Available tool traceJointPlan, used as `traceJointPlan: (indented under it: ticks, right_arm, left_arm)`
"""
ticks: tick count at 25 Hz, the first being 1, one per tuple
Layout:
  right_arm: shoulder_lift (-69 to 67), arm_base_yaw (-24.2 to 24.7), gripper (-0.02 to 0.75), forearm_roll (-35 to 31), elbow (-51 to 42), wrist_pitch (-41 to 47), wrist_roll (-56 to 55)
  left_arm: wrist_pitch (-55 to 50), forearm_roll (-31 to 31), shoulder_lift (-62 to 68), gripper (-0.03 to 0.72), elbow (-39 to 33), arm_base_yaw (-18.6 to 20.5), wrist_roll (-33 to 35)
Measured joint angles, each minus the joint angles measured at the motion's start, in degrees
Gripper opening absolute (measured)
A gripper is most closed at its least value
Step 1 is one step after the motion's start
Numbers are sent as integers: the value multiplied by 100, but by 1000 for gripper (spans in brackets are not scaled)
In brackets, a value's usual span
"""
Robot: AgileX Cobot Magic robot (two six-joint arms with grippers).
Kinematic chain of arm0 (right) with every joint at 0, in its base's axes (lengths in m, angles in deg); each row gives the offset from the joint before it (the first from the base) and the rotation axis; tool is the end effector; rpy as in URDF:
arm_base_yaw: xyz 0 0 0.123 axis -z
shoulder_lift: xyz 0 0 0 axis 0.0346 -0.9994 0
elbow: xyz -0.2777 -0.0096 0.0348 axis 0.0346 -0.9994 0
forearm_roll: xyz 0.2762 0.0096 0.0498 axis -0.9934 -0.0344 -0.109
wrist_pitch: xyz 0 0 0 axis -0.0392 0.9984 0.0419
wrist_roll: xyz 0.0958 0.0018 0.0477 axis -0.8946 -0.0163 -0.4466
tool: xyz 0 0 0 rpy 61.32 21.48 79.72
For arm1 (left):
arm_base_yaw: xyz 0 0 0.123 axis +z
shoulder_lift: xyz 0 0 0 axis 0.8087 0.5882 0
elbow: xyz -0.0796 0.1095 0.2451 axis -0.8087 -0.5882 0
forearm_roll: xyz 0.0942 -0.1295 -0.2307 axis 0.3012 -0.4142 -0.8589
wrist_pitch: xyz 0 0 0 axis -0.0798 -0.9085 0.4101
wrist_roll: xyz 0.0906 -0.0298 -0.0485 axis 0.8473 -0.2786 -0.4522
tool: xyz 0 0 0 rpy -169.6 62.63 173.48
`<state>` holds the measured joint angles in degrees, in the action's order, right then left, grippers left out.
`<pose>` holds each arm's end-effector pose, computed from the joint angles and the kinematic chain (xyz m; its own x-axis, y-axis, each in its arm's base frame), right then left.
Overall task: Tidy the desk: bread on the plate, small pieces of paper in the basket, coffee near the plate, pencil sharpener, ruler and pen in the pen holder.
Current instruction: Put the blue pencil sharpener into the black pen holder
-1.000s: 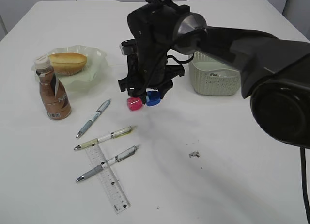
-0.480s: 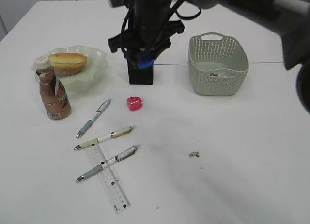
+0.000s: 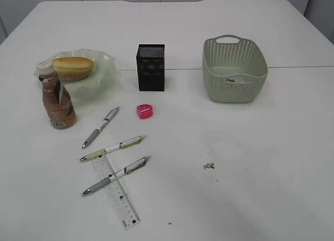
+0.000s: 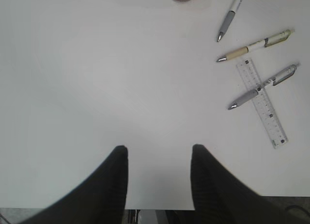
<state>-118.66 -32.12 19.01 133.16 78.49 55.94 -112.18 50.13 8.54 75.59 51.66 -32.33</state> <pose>0.4306 0.2603 0.4059 -0.4791 -0.3593 -0.8008 -0.3964 0.9026 -0.1678 0.2243 -0.0144 0.3472 -0.8906 -0.1594 -0.4260 -0.1134 0.9848 -0.1314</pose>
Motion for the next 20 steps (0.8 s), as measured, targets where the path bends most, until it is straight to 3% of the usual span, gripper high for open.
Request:
traceJointPlan:
  ticks: [11, 20]
  right_arm:
    - [45, 61, 342, 944, -644, -2174, -197]
    - [135, 594, 342, 1525, -2014, -3978, -887]
  left_arm:
    - [0, 0, 0, 312, 0, 0, 0]
    - [0, -10, 0, 311, 0, 0, 0]
